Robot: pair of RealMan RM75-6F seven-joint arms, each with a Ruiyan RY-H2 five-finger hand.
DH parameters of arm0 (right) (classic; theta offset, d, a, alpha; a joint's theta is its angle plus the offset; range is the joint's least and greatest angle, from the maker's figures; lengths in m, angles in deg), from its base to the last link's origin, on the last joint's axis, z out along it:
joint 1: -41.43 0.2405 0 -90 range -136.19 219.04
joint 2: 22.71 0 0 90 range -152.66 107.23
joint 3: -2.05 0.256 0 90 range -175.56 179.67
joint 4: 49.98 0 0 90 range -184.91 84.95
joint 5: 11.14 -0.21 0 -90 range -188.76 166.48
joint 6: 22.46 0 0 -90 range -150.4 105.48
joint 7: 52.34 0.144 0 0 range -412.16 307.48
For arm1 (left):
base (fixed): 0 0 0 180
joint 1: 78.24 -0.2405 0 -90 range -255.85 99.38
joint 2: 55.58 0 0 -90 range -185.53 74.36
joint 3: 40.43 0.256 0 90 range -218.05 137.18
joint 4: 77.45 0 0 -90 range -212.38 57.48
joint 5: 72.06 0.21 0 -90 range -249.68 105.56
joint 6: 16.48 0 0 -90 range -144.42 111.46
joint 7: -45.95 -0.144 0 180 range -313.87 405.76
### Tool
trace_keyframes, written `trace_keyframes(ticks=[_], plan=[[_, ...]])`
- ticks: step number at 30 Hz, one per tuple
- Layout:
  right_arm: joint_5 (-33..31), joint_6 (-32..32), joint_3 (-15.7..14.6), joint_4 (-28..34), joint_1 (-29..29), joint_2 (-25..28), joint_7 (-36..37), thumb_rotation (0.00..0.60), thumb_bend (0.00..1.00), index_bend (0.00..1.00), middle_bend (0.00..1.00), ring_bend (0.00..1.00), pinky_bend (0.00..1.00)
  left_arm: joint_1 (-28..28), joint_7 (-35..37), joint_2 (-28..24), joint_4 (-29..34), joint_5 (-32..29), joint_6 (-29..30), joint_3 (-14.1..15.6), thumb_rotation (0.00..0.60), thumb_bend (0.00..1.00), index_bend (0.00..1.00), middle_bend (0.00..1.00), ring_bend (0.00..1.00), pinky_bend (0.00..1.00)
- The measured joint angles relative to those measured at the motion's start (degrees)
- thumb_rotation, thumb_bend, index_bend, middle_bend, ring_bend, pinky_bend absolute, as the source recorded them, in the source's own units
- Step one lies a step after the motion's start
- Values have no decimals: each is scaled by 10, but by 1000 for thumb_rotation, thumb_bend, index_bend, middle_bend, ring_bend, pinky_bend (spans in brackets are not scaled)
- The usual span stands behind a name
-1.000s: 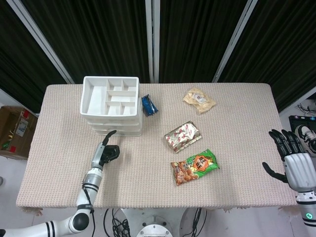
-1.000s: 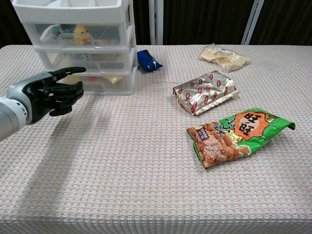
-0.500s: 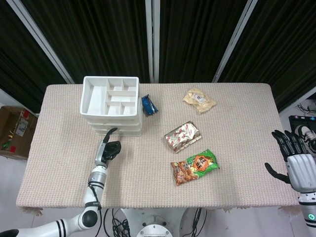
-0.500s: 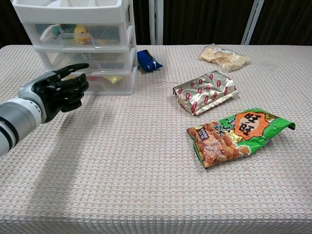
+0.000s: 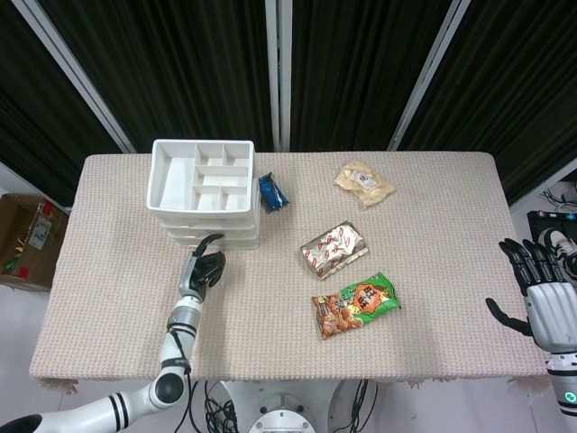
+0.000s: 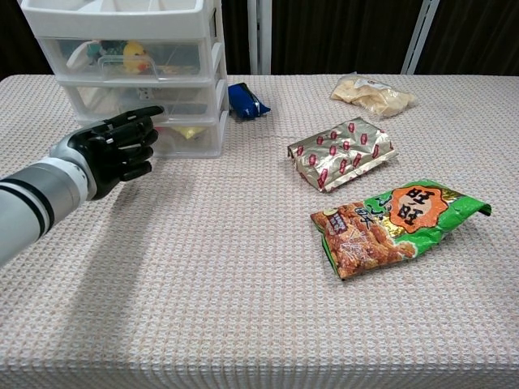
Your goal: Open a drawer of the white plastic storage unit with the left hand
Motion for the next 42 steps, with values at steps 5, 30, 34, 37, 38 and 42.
trace_keyframes(ticks=[5,30,34,37,38,42], plan=[[-1,0,1,-1,-1,0,1,600,190,0,83,0,0,0,8,-3,2,-8,-10,-6,600,581,433,821,909,1000],[4,-2,0,-8,-3,-5,8,600,190,0,83,0,0,-54,-13,-34,65,44,27,67,600,573,151,763,880,1000],[5,-3,1,-11,-2,-7,13,600,190,0,83,0,0,-65,-59,-57,86,56,46,92,600,573,155,753,877,1000],[6,-4,0,-14,-3,-9,14,600,190,0,83,0,0,-71,-103,-69,93,87,77,111,600,573,220,754,877,1000],[6,-4,0,-15,-3,-9,14,600,190,0,83,0,0,-73,-118,-73,94,101,88,116,600,572,245,755,877,1000],[4,-3,0,-20,-3,-11,20,600,190,0,83,0,0,-74,-195,-99,99,175,129,138,600,569,258,755,877,1000]])
